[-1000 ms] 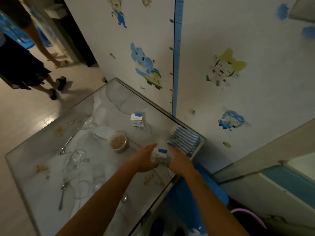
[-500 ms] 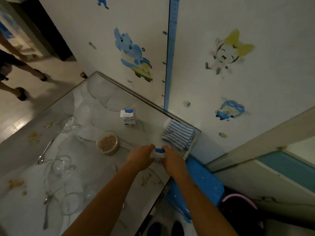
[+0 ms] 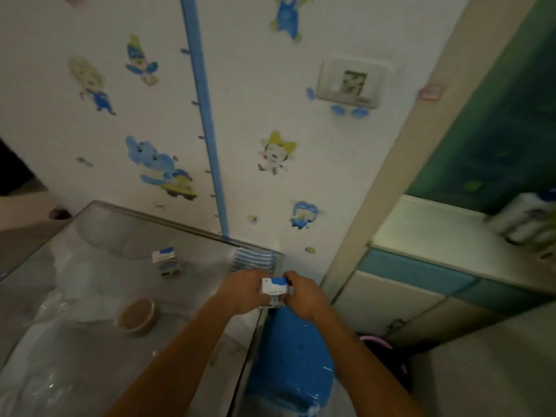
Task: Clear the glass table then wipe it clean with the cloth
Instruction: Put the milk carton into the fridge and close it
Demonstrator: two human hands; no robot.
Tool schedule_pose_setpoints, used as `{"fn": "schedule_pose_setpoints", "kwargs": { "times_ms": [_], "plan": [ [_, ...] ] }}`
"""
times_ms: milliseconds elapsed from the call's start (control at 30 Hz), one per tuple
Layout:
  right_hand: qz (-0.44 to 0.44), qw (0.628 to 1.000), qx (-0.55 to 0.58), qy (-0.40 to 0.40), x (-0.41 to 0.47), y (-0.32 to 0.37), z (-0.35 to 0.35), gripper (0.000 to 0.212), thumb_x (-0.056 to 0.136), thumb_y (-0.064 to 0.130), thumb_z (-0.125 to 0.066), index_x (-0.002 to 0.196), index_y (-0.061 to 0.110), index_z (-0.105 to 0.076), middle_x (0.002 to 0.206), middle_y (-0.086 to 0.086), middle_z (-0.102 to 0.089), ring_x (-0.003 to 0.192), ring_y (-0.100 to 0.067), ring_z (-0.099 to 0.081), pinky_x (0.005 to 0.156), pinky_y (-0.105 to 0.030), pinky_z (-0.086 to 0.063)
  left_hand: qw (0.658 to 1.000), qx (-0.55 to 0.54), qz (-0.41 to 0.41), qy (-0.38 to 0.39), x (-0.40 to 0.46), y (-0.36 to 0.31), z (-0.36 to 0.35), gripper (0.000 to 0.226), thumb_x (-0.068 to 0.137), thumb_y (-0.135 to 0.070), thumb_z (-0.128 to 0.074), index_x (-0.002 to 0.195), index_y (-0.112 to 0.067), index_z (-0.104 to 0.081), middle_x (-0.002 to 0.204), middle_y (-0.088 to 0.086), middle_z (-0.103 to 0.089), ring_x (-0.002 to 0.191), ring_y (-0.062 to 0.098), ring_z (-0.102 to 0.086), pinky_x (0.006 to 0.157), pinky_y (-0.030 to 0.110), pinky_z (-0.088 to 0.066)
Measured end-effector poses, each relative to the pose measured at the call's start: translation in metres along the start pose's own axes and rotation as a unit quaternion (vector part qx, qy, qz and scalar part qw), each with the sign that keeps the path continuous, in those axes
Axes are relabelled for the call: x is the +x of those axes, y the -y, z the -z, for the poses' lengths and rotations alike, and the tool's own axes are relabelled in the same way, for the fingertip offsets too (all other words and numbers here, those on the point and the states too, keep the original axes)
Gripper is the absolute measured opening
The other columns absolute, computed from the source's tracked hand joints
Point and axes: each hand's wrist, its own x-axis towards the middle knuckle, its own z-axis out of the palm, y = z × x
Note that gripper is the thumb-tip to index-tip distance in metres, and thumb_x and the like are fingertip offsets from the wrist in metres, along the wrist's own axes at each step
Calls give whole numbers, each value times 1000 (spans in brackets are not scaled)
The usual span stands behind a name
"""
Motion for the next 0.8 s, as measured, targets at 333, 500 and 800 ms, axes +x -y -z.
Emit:
{"fn": "schedule_pose_setpoints", "kwargs": {
  "times_ms": [333, 500, 800],
  "plan": [
    [-103, 987, 11, -127, -138, -70, 98, 51, 89, 26, -62, 136, 15, -45, 128, -12, -61, 107, -28, -61, 88, -34, -48, 987, -25, -156, 23, -11, -160, -36, 33, 76, -41, -71, 105, -35, -57, 102, 1, -71, 91, 17, -67, 80, 38, -57],
    [-156, 970, 47, -180, -226, -118, 132, 52, 86, 27, -64, 134, 19, -46, 129, -10, -61, 112, -26, -60, 94, -35, -50, 975, -66, -209, 30, -25, -244, -88, 39, 66, -48, -72, 99, -33, -61, 94, -5, -73, 84, 11, -69, 78, 36, -58],
    [-232, 936, 106, -242, -393, -200, 154, 53, 87, 26, -65, 136, 15, -49, 133, -12, -59, 118, -29, -57, 99, -32, -44, 950, -63, -288, 105, -66, -369, -194, 43, 60, -53, -75, 96, -34, -62, 90, -5, -74, 86, 17, -72, 79, 43, -59]
  ]
}}
